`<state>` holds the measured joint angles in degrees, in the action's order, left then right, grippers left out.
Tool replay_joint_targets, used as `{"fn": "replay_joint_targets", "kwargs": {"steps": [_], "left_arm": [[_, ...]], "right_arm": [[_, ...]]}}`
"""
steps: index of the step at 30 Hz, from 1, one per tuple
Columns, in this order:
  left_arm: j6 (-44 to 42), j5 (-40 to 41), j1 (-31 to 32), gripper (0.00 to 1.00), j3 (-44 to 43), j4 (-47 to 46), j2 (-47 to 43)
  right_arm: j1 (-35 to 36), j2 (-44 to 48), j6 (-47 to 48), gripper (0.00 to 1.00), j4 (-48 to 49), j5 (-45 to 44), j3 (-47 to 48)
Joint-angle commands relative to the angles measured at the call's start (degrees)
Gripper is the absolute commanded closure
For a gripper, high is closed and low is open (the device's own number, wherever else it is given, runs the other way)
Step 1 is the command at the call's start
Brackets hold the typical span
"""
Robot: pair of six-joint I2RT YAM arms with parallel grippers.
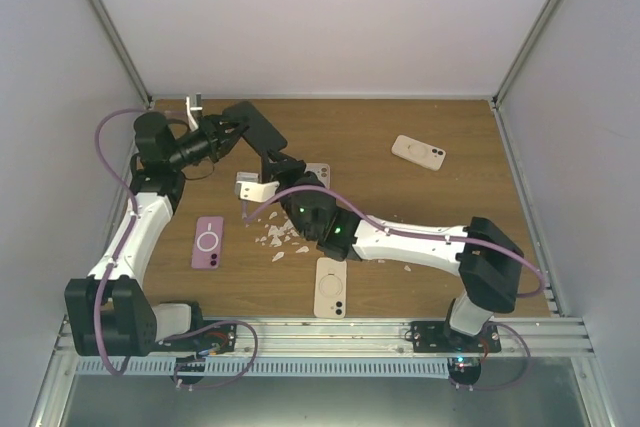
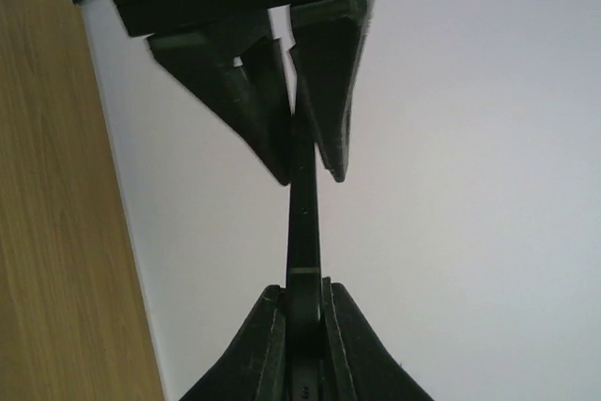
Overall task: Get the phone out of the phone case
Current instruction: Place the phone at the center of the board.
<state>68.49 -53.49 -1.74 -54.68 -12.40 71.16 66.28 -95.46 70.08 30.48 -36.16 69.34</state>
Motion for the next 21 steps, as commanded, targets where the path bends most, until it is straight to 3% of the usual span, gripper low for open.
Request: {"fn": "replay_joint_targets", "kwargs": {"steps": [1,5,9,15,21], "left_arm": [[-0.01,0.56,-0.79,0.87,1.55,-2.31,-0.26],[-0.82,0.52,-0.94,1.00,1.48,-1.71,-0.58],[-1.73,0.00,-1.15,1.00,0.58,-1.59,-0.50],[-5.54,-0.57,-1.29,1.00,-0.17,-1.44,-0.49],[-11.22,-1.97,-1.34,1.00,-0.52,-2.08,-0.43]], "right_arm": [[0.78,-0.42,6.29,0.99,12.82,-2.32,-1.14],[0.89,-0.17,6.20,0.92,12.45,-2.45,-1.78],[0.87,1.13,2.15,0.61,5.45,-1.74,-1.29],[0.64,4.23,-12.72,0.21,-17.30,3.97,2.73],[-2.03,7.92,-25.39,0.03,-38.10,16.44,8.56]]}}
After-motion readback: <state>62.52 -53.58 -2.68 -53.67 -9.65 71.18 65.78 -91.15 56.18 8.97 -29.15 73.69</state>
